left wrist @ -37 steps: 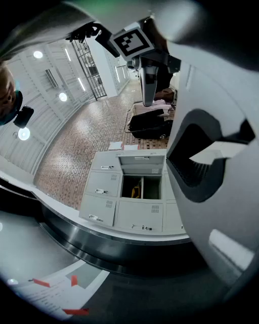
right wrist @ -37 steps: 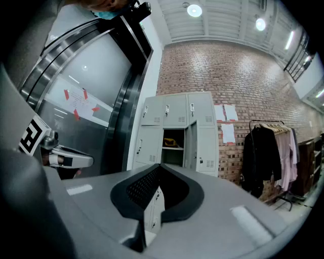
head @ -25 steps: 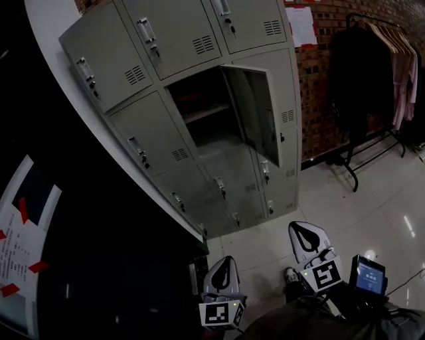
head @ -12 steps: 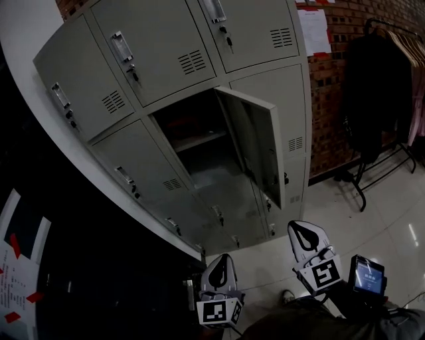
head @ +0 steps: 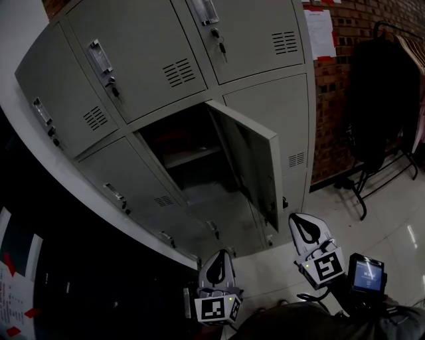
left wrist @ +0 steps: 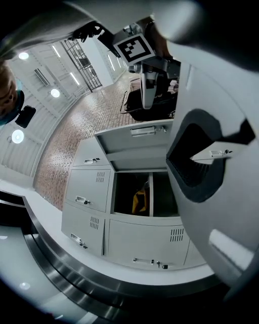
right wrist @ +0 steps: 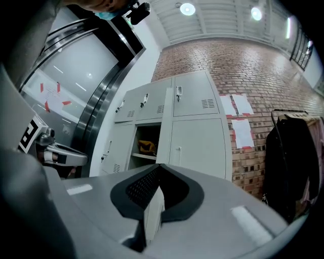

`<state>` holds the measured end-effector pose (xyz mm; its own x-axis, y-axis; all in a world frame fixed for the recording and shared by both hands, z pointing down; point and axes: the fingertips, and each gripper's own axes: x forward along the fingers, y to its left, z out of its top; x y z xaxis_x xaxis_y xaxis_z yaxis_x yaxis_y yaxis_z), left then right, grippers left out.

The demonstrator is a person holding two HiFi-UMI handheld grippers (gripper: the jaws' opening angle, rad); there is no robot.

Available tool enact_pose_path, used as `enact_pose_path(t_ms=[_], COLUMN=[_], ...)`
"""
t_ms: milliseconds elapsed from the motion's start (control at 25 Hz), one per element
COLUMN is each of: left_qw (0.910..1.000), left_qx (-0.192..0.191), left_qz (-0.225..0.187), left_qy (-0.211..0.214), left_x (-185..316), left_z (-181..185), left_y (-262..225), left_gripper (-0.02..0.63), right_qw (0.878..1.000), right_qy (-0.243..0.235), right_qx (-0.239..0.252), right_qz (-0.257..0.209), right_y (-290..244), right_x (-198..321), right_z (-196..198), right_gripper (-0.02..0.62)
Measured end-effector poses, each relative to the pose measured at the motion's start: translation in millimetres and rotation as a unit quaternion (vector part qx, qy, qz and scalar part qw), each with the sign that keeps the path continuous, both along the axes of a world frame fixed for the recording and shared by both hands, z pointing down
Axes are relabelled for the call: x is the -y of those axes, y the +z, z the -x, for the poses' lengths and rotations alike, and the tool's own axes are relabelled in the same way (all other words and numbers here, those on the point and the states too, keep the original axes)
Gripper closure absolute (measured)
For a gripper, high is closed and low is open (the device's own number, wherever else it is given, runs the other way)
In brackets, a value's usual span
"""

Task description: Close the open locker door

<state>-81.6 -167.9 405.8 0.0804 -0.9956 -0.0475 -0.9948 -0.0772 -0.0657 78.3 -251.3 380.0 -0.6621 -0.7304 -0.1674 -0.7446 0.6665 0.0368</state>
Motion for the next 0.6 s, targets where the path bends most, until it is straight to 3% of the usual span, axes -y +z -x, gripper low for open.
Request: enact_pose_path(t_ms=[280, 600], left_qw=[0.9999, 0.9998], left_qx=[-0.005, -0.011], left_qz=[0.002, 0.002], left_qy=[0.016, 0.017], left_x=[24, 38], left_z=[8, 12], left_y=[-1, 2], left_gripper=[0.609, 0.609], right_qw=[1.0, 0.998], right_qy=[0.005, -0.048], right_qx=[-0.004, -0.007], right_qz=[-0.019, -0.038], right_y=[-12, -23], right_x=[26, 32], right_z=[5, 18], right_gripper=[0.582, 0.459])
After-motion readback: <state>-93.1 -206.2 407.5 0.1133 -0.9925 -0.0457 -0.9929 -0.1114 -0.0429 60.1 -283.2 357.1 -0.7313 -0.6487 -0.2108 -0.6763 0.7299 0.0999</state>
